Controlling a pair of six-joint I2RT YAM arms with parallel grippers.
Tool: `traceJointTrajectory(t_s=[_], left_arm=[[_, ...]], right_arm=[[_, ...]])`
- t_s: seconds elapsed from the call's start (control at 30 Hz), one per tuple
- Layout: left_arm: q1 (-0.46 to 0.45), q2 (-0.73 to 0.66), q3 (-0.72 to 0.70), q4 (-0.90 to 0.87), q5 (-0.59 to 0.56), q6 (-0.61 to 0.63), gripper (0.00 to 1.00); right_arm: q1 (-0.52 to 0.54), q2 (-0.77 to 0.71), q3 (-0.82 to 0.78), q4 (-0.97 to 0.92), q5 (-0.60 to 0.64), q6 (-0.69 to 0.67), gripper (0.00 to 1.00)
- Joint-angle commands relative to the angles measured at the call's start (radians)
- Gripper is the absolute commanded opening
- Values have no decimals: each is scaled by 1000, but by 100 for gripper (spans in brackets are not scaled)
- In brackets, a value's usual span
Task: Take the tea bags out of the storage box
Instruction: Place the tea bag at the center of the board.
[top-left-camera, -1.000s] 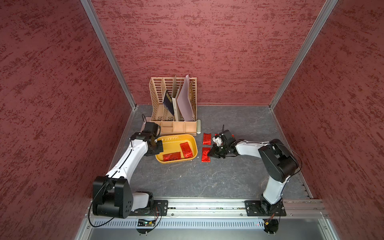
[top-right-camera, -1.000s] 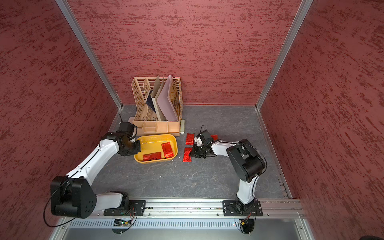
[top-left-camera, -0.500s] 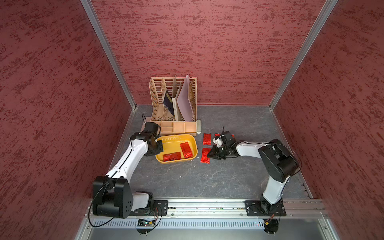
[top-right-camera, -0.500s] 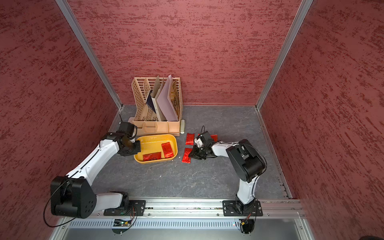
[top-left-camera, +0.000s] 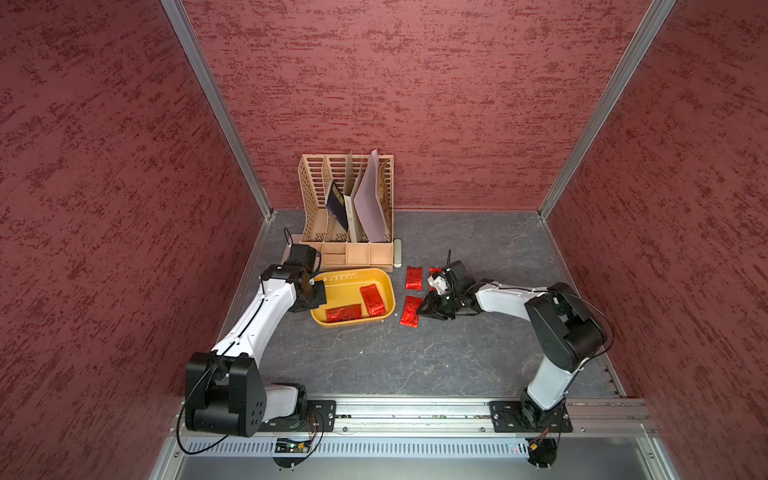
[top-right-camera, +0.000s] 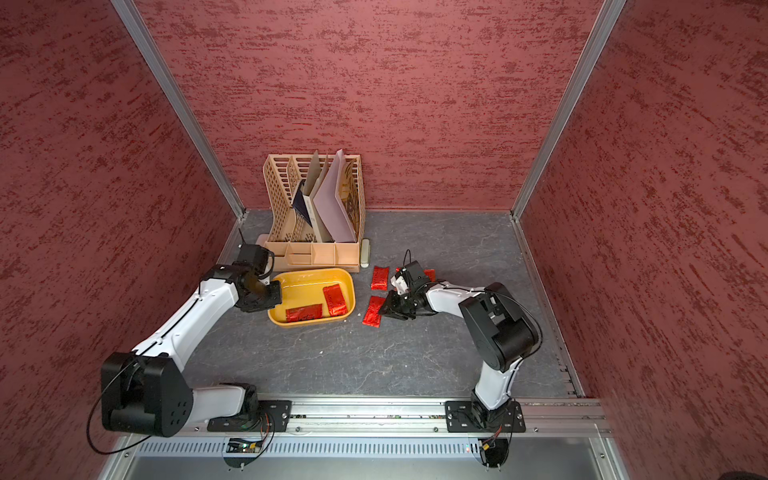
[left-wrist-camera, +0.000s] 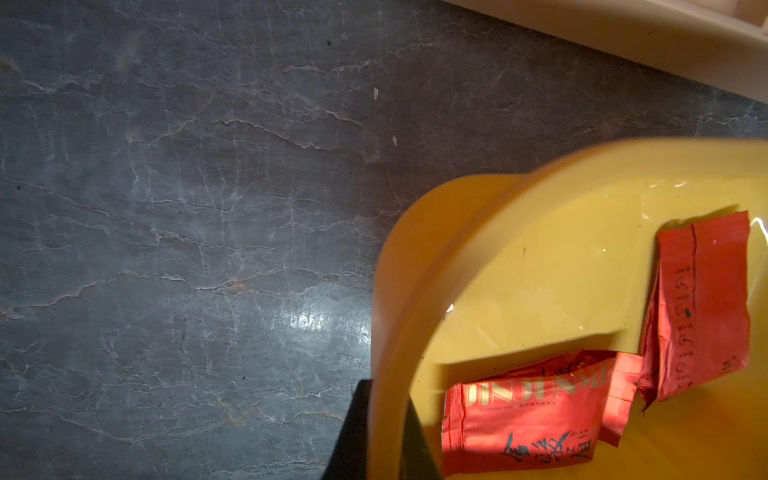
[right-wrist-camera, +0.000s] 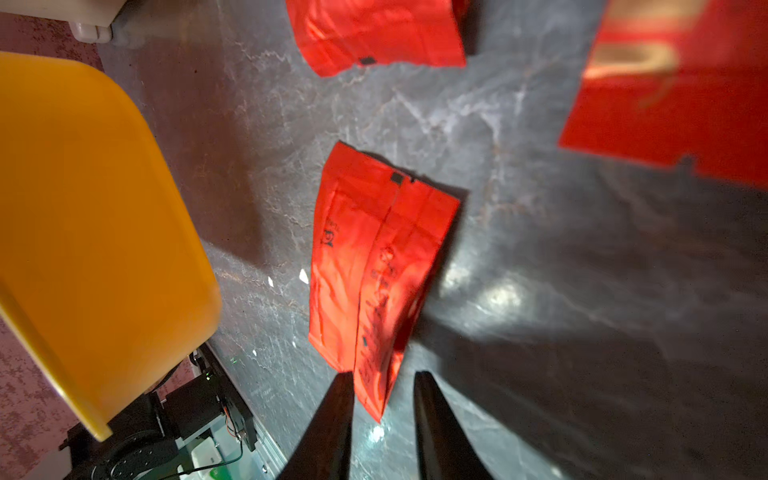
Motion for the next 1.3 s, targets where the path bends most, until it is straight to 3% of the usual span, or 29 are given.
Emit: traceJointTrajectory(t_s=[0.0, 0.1, 0.93, 1.27], left_arm=[[4, -13, -3, 27, 18, -10, 0], [4, -13, -2, 27, 17, -9, 0], [0, -11, -1, 27, 20, -9, 0], [0, -8, -2, 28, 22, -9, 0]], right_arm=[[-8, -41, 39, -75, 55, -50, 36], [-9, -39, 51, -83, 62, -55, 43], [-8, 133, 186, -122, 83, -78, 42], [-8, 138, 205, -141, 88, -94, 42]])
